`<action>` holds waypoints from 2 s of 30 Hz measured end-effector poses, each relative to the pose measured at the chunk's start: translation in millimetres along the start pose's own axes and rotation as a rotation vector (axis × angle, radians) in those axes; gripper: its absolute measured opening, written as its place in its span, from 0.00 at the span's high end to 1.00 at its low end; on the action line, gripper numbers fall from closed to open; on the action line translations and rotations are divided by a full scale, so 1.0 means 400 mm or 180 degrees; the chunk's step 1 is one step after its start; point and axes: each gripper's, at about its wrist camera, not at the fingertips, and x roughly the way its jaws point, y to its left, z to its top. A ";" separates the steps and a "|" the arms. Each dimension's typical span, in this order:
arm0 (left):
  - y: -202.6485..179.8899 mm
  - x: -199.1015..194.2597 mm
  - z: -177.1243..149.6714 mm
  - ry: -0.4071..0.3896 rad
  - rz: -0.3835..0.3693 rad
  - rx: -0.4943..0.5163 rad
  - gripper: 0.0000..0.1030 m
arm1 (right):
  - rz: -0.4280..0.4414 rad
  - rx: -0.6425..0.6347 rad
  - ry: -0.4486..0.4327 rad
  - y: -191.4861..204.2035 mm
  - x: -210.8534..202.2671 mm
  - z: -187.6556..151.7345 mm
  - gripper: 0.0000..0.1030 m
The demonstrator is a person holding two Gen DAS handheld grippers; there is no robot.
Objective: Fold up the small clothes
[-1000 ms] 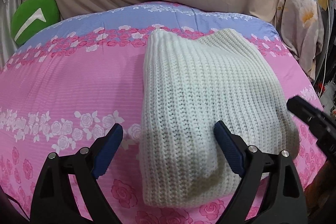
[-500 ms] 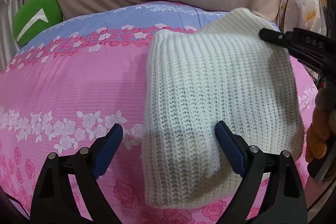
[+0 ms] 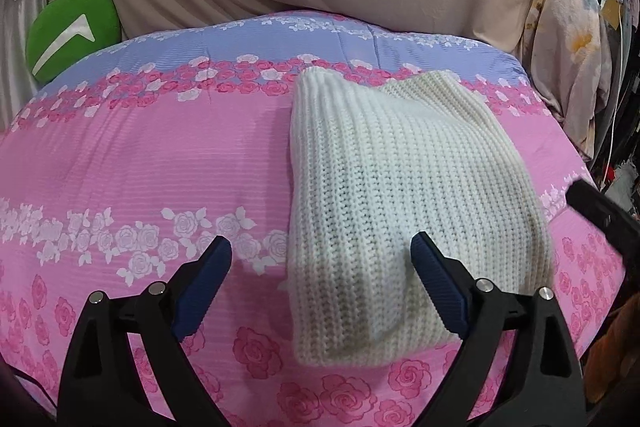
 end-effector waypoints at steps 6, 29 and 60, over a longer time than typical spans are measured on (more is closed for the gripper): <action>0.002 0.054 -0.033 0.0234 -0.0100 -0.0093 0.12 | -0.0552 -0.0243 0.0394 0.022 0.088 -0.114 0.83; -0.009 0.154 -0.003 0.0482 -0.0770 -0.0549 0.04 | 0.0474 0.1108 0.0610 -0.125 0.194 -0.081 0.20; 0.143 -0.230 0.219 -0.0899 -0.1920 0.0053 0.48 | 0.1096 0.0288 -0.0887 0.134 -0.108 0.210 0.59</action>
